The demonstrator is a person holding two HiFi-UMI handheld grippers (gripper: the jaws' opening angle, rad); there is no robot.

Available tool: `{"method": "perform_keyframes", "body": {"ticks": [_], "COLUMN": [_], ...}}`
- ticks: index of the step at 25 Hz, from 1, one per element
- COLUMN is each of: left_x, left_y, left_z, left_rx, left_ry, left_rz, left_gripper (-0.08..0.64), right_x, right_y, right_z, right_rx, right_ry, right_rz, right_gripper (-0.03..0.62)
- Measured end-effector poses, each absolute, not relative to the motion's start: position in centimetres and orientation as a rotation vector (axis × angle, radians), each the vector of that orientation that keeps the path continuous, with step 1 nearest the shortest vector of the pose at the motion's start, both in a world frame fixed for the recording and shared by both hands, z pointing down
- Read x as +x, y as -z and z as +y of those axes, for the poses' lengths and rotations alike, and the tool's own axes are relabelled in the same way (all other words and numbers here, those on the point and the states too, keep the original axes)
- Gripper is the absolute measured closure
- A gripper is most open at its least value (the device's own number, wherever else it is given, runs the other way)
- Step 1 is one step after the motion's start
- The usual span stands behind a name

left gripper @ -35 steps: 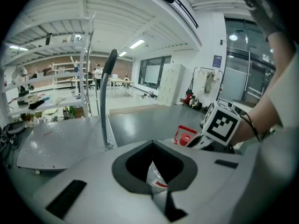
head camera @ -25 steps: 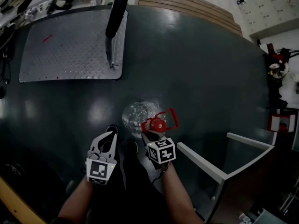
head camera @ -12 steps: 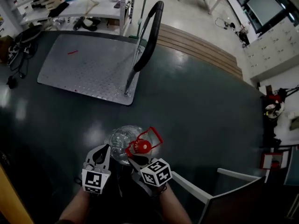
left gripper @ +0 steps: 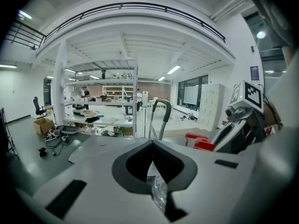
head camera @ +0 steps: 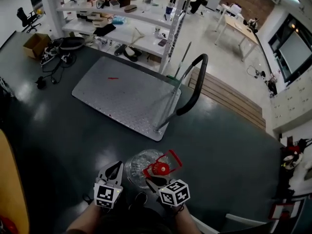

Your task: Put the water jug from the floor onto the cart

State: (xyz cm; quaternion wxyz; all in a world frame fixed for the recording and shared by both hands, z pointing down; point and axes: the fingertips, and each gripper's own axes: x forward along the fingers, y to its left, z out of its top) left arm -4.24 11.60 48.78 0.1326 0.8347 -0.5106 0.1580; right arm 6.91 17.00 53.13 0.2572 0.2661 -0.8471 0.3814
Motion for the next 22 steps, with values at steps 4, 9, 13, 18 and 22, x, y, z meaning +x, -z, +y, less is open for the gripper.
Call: {"method": "perform_keyframes", "body": {"ticks": [4,9,13,18,22], "left_x": [-7.8,-12.7,-17.0,-20.2,-22.2], "left_y": [-45.7,-43.7,-42.9,-42.6,-43.5], "left_z": [10.1,7.8,6.0,2.8,0.8], "left_rx": [2.425,2.404,2.418,2.448,2.419], "left_ry": [-0.421,-0.376,-0.362,-0.330,-0.329], "left_rz": [-1.541,-1.586,-1.614,-1.585,-1.585], "left_gripper": [0.552,0.552,0.552,0.552,0.552], "right_x": [4.1,0.2,-2.9,-5.2,-7.0], "right_y": [-51.0,-49.0,-48.0,-47.1,-47.2], "right_z": [15.6,12.8,10.3,7.0,6.0], "right_rx": [0.752,0.823,0.867,0.963,0.979], "right_ry": [-1.046,-1.045,-1.028,-1.022,-1.050], "right_rz": [-2.307,-2.317,-2.323,-2.328,-2.329], "right_gripper": [0.566,0.566,0.565,0.565,0.565]}}
